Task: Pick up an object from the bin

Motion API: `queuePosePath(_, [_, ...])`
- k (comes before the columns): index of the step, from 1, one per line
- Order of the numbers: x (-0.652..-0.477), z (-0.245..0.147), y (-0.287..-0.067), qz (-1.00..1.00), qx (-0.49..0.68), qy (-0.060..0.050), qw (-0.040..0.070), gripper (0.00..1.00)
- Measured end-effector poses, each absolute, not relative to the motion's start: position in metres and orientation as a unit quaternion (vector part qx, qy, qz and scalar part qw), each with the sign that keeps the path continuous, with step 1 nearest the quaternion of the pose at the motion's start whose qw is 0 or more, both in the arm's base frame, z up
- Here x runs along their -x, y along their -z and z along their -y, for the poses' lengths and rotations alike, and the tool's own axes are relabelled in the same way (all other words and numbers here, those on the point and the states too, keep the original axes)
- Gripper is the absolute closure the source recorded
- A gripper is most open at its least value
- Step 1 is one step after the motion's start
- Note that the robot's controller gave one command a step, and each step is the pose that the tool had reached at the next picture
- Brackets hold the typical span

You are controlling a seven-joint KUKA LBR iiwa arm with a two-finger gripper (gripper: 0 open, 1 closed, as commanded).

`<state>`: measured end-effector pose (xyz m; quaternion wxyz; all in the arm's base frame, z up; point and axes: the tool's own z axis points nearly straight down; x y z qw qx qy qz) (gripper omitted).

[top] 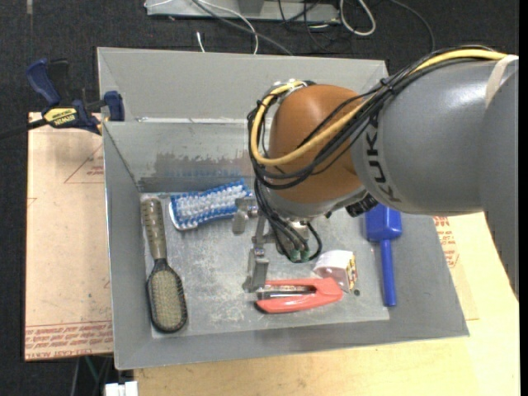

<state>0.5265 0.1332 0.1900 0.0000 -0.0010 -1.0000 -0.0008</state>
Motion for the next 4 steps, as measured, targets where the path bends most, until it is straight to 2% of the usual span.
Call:
queuePosePath(1, [-0.527, -0.133, -0.190, 1.000, 0.001, 0.001, 0.000, 0.00])
queuePosePath(2, [-0.505, -0.093, -0.119, 0.996, -0.087, 0.000, 0.003, 0.00])
queuePosePath(3, [-0.527, -0.027, -0.138, 0.997, -0.078, -0.001, -0.004, 0.00])
queuePosePath(4, [-0.528, -0.030, -0.135, 0.996, -0.089, 0.001, -0.003, 0.00])
